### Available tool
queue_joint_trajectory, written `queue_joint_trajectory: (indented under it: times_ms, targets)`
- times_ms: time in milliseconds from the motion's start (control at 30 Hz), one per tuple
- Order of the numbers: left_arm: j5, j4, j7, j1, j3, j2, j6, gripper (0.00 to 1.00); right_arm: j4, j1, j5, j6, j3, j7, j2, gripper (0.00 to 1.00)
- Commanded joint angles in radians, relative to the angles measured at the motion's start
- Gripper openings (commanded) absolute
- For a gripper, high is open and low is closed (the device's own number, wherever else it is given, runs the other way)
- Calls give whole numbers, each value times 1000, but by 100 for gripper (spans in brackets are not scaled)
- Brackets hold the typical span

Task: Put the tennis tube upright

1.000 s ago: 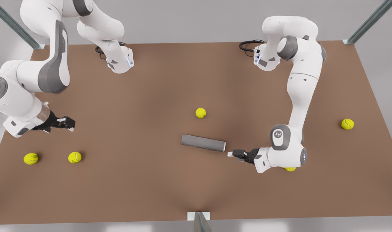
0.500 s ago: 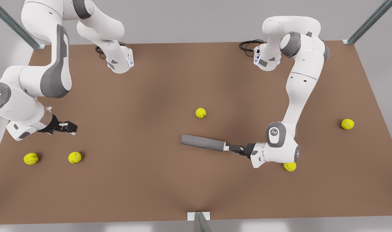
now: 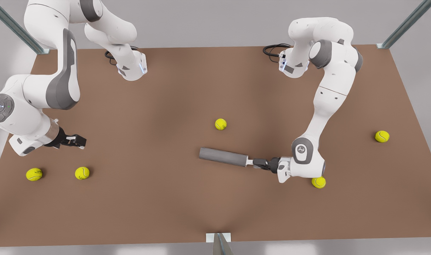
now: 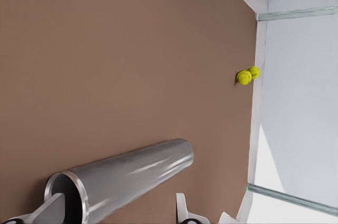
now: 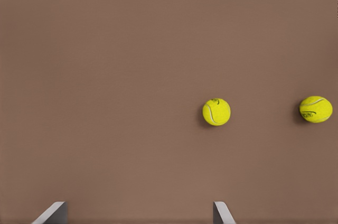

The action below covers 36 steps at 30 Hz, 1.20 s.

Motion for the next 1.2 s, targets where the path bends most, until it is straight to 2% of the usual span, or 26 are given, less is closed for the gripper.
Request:
queue_joint_trajectory:
  times_ms: [0, 1100, 1133, 1167]
  targets:
    - [-22, -1, 0, -1, -1, 0, 2, 99, 0, 0, 0, 0, 0, 1, 1, 100]
    - [-130, -70, 88, -52, -28, 64, 126, 99, 0, 35, -35, 12, 2, 1, 39, 100]
    - [-147, -70, 92, -49, -30, 64, 117, 98, 0, 37, -35, 12, 2, 1, 39, 100]
    - [-163, -70, 92, -46, -39, 63, 112, 71, 0, 35, -35, 14, 2, -1, 39, 100]
